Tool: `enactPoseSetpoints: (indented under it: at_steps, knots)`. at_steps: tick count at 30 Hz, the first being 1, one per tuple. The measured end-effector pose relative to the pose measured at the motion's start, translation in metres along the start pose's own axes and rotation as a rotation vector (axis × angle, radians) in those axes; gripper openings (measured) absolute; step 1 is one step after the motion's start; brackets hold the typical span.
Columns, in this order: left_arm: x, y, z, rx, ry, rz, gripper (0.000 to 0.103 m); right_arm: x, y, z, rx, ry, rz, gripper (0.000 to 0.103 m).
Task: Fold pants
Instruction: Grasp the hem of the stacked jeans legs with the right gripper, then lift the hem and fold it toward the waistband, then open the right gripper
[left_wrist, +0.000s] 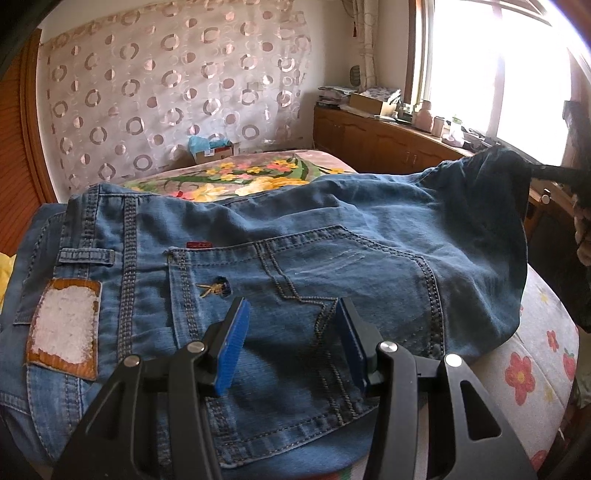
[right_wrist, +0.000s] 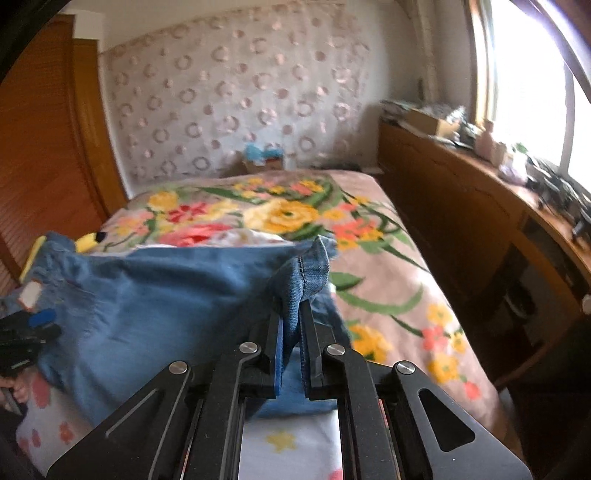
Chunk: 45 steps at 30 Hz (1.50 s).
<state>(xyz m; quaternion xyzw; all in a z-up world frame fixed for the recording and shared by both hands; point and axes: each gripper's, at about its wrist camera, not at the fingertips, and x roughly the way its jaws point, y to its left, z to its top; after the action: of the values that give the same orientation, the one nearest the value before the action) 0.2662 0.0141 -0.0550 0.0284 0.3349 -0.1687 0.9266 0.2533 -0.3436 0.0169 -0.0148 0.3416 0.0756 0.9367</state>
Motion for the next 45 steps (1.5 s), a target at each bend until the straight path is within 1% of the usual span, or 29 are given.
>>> enactPoseSetpoints:
  at_steps: [5,9,11,15,18,19,23,28,34,41,45]
  knots:
    - [0.000,0.001,-0.001,-0.005,-0.005,0.005,0.048,-0.016,0.032,0.021,-0.078,-0.039,0.044,0.005]
    - [0.000,0.001,-0.001,-0.007,-0.008,0.004,0.048,-0.032,0.047,0.037,-0.128,-0.060,0.058,0.005]
    - [-0.001,0.002,-0.001,-0.009,-0.014,0.003,0.048,-0.040,0.054,0.041,-0.152,-0.063,0.057,0.005]
    - [-0.001,0.002,-0.001,-0.010,-0.014,0.001,0.048,-0.053,0.067,0.044,-0.178,-0.054,0.097,0.005]
    - [-0.004,0.000,0.000,0.006,-0.013,0.047,0.048,-0.060,0.082,0.045,-0.208,-0.050,0.125,0.005]
    - [-0.007,-0.001,0.002,0.008,-0.016,0.058,0.048,-0.063,0.086,0.044,-0.218,-0.049,0.135,0.005]
    - [-0.029,0.000,0.011,-0.016,-0.050,0.045,0.048,-0.073,0.102,0.047,-0.251,-0.050,0.155,0.005]
    - [-0.060,-0.002,0.017,-0.017,-0.092,0.045,0.048,-0.089,0.115,0.047,-0.271,-0.057,0.174,0.005]
    - [-0.094,-0.004,0.013,-0.007,-0.130,0.047,0.048,-0.101,0.137,0.046,-0.310,-0.071,0.197,0.005]
    - [-0.124,0.002,0.005,-0.010,-0.160,0.060,0.048,-0.100,0.175,0.048,-0.353,-0.073,0.237,0.005]
    - [-0.133,0.009,0.003,-0.014,-0.168,0.072,0.048,-0.093,0.196,0.047,-0.365,-0.069,0.274,0.005]
